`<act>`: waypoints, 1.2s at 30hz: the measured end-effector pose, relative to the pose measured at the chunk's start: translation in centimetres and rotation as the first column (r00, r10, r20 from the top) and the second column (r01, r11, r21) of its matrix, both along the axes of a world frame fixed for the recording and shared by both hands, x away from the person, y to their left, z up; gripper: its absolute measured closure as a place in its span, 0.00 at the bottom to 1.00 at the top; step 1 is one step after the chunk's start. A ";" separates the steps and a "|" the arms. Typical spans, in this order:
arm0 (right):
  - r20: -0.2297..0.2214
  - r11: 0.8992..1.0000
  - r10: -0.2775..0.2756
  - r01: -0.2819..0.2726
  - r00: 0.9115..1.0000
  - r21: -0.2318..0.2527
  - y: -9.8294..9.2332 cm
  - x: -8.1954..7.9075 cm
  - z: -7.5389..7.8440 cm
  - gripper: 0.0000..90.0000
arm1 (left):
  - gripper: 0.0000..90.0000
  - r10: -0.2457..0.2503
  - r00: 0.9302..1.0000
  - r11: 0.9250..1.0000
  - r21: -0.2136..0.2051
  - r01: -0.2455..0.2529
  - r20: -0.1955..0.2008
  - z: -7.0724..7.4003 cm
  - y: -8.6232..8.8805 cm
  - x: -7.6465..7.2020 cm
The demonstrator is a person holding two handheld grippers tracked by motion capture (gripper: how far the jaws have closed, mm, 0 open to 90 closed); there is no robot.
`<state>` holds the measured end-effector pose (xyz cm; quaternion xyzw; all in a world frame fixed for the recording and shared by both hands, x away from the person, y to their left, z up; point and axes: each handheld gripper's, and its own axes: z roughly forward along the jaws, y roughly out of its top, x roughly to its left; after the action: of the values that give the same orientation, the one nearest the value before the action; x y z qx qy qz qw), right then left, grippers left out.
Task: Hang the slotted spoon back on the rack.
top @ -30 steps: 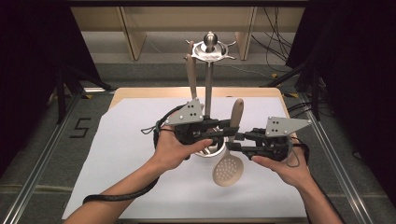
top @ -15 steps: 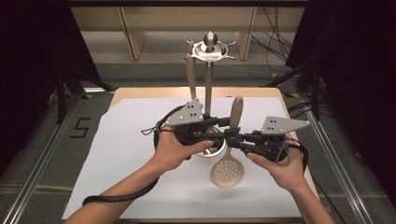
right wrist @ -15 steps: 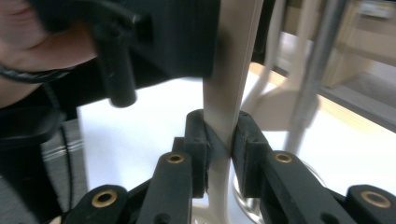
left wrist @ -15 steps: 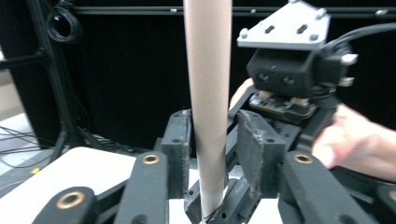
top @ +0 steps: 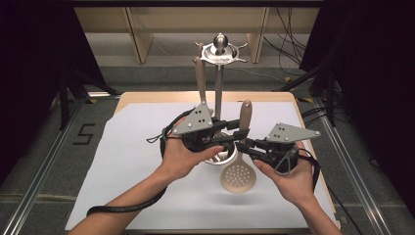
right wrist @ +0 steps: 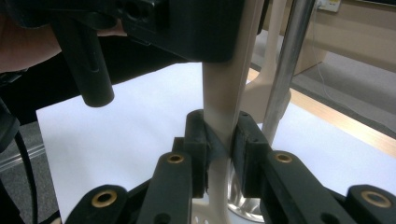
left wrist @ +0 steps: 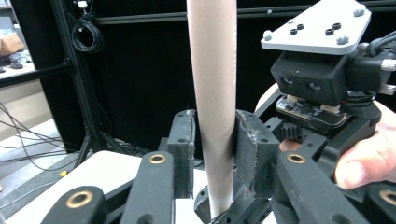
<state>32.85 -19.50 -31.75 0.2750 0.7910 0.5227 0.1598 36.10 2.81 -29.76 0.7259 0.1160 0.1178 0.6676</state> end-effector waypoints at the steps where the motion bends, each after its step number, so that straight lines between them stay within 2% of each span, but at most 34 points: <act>1: 0.002 1.000 -0.001 0.001 1.000 0.004 0.0 0.0 0.0 0.87 | 0.77 -0.002 1.000 1.000 -0.002 0.002 -0.001 0.0 0.0 0.0; 3: 0.006 1.000 -0.003 0.003 1.000 0.014 0.0 0.1 0.0 0.87 | 0.81 -0.010 1.000 1.000 -0.012 0.010 -0.007 -0.1 0.0 0.0; 5: 0.039 1.000 0.009 -0.009 0.999 0.010 -0.2 0.2 0.0 0.87 | 0.81 -0.020 1.000 1.000 -0.016 0.020 -0.014 0.0 0.1 0.0; 6: 0.023 1.000 0.016 -0.016 1.000 0.019 -0.2 0.2 -0.1 0.87 | 0.82 -0.029 1.000 1.000 -0.013 0.029 -0.013 0.0 0.1 0.0; 7: 0.037 1.000 0.015 -0.016 0.999 0.025 -0.1 0.3 -0.1 0.87 | 0.82 -0.033 0.999 0.999 -0.015 0.033 -0.014 0.0 0.1 0.0; 9: 0.035 0.999 0.032 -0.033 0.999 0.025 -0.2 0.2 -0.1 0.86 | 0.82 -0.042 0.999 0.999 -0.007 0.042 -0.015 0.1 0.2 0.0; 11: 0.060 0.999 0.036 -0.037 0.998 0.026 -0.3 0.2 -0.2 0.74 | 0.83 -0.044 0.999 0.999 -0.008 0.044 -0.018 0.1 0.4 0.2; 12: 0.067 0.999 0.029 -0.031 0.997 0.028 -0.3 0.2 -0.2 0.69 | 0.83 -0.045 0.999 0.999 -0.009 0.044 -0.022 0.1 0.5 0.3; 13: 0.096 1.000 0.022 -0.024 0.995 0.019 -0.6 0.2 -0.3 0.64 | 0.83 -0.044 0.999 0.999 -0.010 0.044 -0.023 0.0 0.6 0.4; 15: 0.131 1.000 0.000 0.002 0.991 -0.014 -1.1 0.0 -0.3 0.59 | 0.83 -0.042 0.999 0.999 -0.014 0.042 -0.030 0.0 0.8 0.6; 18: 0.134 0.999 -0.040 0.043 0.990 -0.024 -2.1 -0.4 -0.4 0.55 | 0.83 -0.039 0.999 0.999 -0.013 0.039 -0.029 -0.1 1.0 0.8; 22: 0.164 0.994 -0.078 0.088 0.983 -0.058 -3.2 -0.2 -0.8 0.54 | 0.83 -0.047 0.998 0.999 -0.015 0.047 -0.031 0.1 1.3 1.1; 25: 0.136 0.992 -0.097 0.107 0.986 -0.064 -3.9 0.3 -1.1 0.53 | 0.83 -0.048 0.998 0.999 -0.018 0.048 -0.034 0.2 1.6 1.2; 26: 0.142 0.990 -0.123 0.131 0.982 -0.052 -4.2 0.5 -1.3 0.53 | 0.83 -0.049 0.998 0.999 -0.015 0.049 -0.031 0.2 1.8 1.2; 27: 0.139 0.990 -0.122 0.131 0.983 -0.057 -4.5 0.7 -1.4 0.53 | 0.83 -0.051 0.998 0.999 -0.016 0.051 -0.028 0.3 1.8 1.2; 28: 0.118 0.990 -0.130 0.136 0.984 -0.045 -4.5 0.7 -1.7 0.53 | 0.83 -0.050 0.998 0.999 -0.014 0.049 -0.028 0.3 2.0 1.2; 29: 0.134 0.985 -0.156 0.164 0.979 -0.055 -4.9 0.8 -2.0 0.53 | 0.83 -0.049 0.999 0.999 -0.010 0.049 -0.021 0.4 2.1 1.2; 30: 0.140 0.983 -0.157 0.168 0.978 -0.069 -5.2 1.0 -2.2 0.53 | 0.83 -0.051 0.998 0.999 -0.016 0.051 -0.024 0.5 2.2 1.2; 31: 0.131 0.982 -0.170 0.179 0.977 -0.058 -5.3 1.0 -2.6 0.53 | 0.83 -0.051 0.998 0.998 -0.022 0.050 -0.024 0.6 2.3 1.2; 32: 0.085 0.980 -0.184 0.190 0.979 -0.063 -5.6 0.9 -3.0 0.53 | 0.83 -0.050 0.998 0.999 -0.016 0.050 -0.021 0.7 2.4 1.3; 33: 0.063 0.978 -0.197 0.201 0.978 -0.061 -5.7 0.8 -3.2 0.53 | 0.83 -0.050 0.998 0.999 -0.016 0.050 -0.025 0.8 2.5 1.3; 34: 0.077 0.976 -0.202 0.207 0.976 -0.063 -6.0 1.1 -3.6 0.53 | 0.83 -0.053 0.998 0.998 -0.023 0.052 -0.031 0.8 2.5 1.4; 35: 0.104 0.977 -0.196 0.204 0.975 -0.069 -6.3 1.4 -3.8 0.52 | 0.83 -0.054 0.998 0.999 -0.011 0.054 -0.020 0.9 2.6 1.5; 36: 0.079 0.976 -0.198 0.204 0.977 -0.074 -6.5 1.4 -3.9 0.52 | 0.83 -0.054 0.998 0.998 -0.016 0.053 -0.024 1.0 2.5 1.5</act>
<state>34.26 -25.97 -35.67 0.3280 0.7737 0.4805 0.2510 37.62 5.35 -28.75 0.7250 0.1055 0.0901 0.6746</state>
